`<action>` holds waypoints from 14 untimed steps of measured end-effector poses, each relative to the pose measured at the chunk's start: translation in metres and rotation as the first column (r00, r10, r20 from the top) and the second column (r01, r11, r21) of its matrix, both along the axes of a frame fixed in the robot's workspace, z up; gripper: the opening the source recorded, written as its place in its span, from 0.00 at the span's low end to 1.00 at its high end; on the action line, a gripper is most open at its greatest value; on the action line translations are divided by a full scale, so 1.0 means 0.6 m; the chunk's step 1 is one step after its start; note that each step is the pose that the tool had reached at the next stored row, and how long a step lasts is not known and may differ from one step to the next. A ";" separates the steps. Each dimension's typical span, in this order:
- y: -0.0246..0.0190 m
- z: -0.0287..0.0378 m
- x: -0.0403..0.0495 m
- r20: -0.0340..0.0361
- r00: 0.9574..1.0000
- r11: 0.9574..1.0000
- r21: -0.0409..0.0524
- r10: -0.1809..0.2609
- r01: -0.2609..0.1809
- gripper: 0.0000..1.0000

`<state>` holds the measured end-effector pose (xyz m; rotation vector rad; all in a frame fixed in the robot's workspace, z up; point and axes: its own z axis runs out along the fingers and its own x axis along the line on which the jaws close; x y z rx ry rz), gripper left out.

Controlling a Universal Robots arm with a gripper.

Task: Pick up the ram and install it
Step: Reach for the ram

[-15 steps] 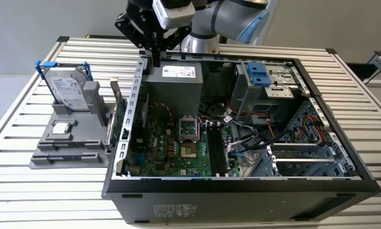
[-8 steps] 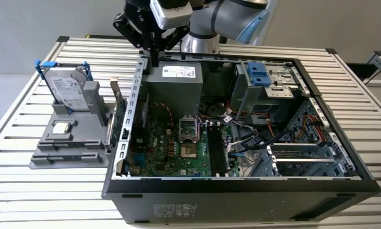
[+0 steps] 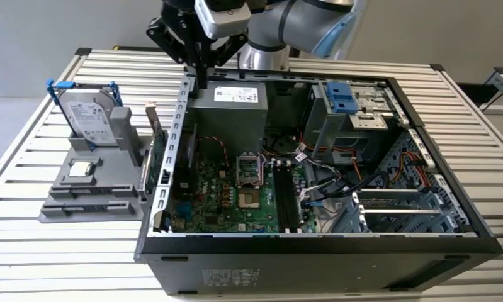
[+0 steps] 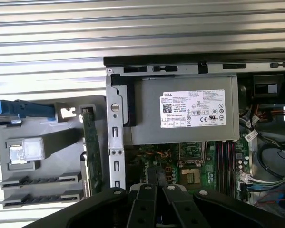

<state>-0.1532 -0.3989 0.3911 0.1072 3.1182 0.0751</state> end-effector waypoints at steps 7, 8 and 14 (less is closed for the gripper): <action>0.0001 0.000 -0.004 0.000 1.000 1.000 0.000 0.000 0.000 0.00; 0.0000 0.000 -0.005 0.000 1.000 1.000 0.000 0.000 0.000 0.00; 0.0000 0.000 -0.007 0.000 1.000 1.000 0.000 0.000 0.000 0.00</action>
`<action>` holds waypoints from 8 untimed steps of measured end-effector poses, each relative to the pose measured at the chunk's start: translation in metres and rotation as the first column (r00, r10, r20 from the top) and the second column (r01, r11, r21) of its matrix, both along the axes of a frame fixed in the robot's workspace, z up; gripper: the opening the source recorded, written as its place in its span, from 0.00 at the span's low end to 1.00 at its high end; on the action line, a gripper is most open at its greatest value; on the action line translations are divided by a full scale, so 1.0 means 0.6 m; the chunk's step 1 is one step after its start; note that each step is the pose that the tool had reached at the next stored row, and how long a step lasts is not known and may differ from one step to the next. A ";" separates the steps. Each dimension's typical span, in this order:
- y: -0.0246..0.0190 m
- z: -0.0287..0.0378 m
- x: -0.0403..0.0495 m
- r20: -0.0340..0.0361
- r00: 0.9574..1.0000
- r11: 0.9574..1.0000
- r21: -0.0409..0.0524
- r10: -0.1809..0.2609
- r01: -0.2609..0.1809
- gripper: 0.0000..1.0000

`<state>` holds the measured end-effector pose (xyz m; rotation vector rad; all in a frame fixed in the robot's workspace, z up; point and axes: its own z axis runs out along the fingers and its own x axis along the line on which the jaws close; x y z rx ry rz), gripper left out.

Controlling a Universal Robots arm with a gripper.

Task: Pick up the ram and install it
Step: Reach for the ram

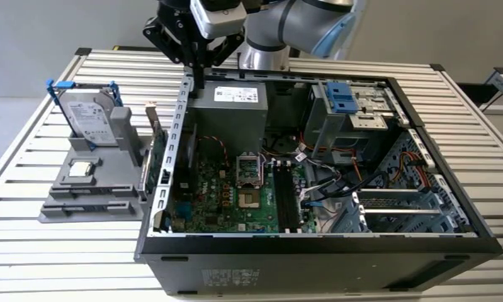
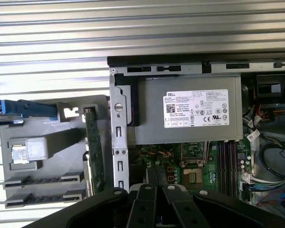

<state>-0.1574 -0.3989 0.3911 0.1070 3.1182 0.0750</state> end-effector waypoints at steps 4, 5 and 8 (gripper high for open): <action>0.0000 0.000 -0.001 0.000 1.000 1.000 0.000 0.000 0.000 0.00; -0.0001 0.000 -0.002 0.000 1.000 1.000 0.000 0.000 0.000 0.00; 0.0000 0.000 -0.009 0.000 1.000 1.000 0.000 0.000 0.000 0.00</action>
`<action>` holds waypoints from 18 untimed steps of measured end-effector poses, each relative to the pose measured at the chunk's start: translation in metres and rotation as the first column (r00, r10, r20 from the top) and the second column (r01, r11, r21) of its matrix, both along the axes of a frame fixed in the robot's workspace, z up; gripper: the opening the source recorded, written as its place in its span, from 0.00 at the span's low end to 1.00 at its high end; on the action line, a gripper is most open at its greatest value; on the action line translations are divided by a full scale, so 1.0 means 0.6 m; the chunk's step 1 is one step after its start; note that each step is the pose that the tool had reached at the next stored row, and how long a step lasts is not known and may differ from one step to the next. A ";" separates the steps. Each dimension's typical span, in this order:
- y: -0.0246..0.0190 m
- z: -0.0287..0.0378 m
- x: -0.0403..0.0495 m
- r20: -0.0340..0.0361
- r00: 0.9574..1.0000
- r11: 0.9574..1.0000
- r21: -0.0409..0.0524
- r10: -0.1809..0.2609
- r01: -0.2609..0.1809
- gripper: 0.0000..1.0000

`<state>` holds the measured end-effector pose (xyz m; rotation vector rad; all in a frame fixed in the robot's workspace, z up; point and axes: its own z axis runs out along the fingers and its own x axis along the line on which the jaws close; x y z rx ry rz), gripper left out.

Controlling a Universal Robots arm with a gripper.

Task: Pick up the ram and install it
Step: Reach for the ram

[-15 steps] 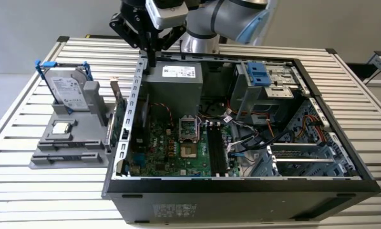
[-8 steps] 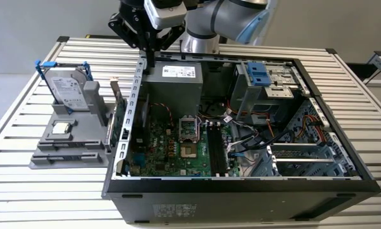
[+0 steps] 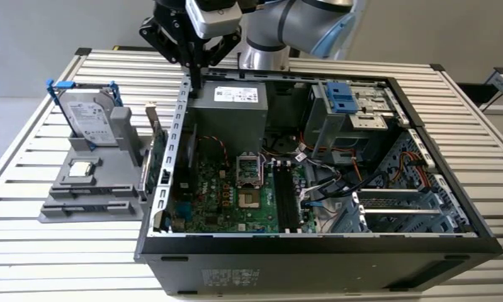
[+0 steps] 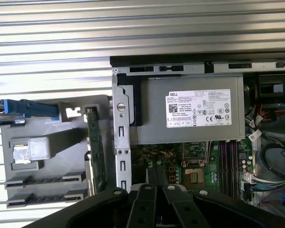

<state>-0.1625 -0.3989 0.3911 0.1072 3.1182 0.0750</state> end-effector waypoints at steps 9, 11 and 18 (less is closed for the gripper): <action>0.0000 0.000 -0.024 0.000 1.000 1.000 0.000 0.000 0.000 0.00; 0.0000 0.000 -0.030 0.000 1.000 1.000 0.000 0.000 0.000 0.00; 0.0000 0.000 -0.041 0.000 1.000 1.000 0.000 0.001 -0.001 0.00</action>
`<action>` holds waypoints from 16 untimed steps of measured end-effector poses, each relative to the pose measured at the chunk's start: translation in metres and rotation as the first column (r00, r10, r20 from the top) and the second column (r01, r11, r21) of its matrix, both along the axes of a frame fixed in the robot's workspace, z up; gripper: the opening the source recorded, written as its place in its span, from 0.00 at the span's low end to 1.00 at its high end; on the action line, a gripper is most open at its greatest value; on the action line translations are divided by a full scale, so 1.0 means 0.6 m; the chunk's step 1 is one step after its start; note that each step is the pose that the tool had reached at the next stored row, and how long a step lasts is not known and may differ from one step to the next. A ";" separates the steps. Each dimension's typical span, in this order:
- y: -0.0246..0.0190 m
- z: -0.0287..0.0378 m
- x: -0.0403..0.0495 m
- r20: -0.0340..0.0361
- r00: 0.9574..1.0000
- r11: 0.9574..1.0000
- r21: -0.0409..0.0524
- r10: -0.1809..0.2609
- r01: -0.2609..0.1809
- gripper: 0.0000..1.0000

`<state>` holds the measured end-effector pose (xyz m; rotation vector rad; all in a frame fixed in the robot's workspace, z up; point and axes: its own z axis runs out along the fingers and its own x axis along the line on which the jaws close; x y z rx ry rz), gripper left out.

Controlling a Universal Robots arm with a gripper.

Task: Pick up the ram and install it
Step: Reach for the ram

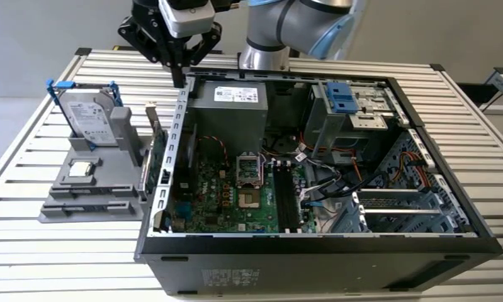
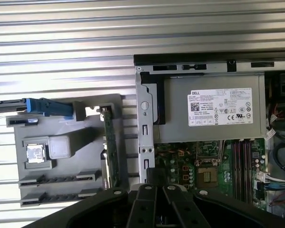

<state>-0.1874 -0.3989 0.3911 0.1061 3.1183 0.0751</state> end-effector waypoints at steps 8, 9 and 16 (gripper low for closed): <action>0.0000 0.000 -0.013 0.000 1.000 1.000 0.000 0.021 -0.021 0.00; 0.0000 0.000 -0.014 0.000 1.000 1.000 0.000 0.024 -0.024 0.00; 0.0000 -0.001 -0.022 0.000 0.999 0.999 0.000 0.047 -0.047 0.00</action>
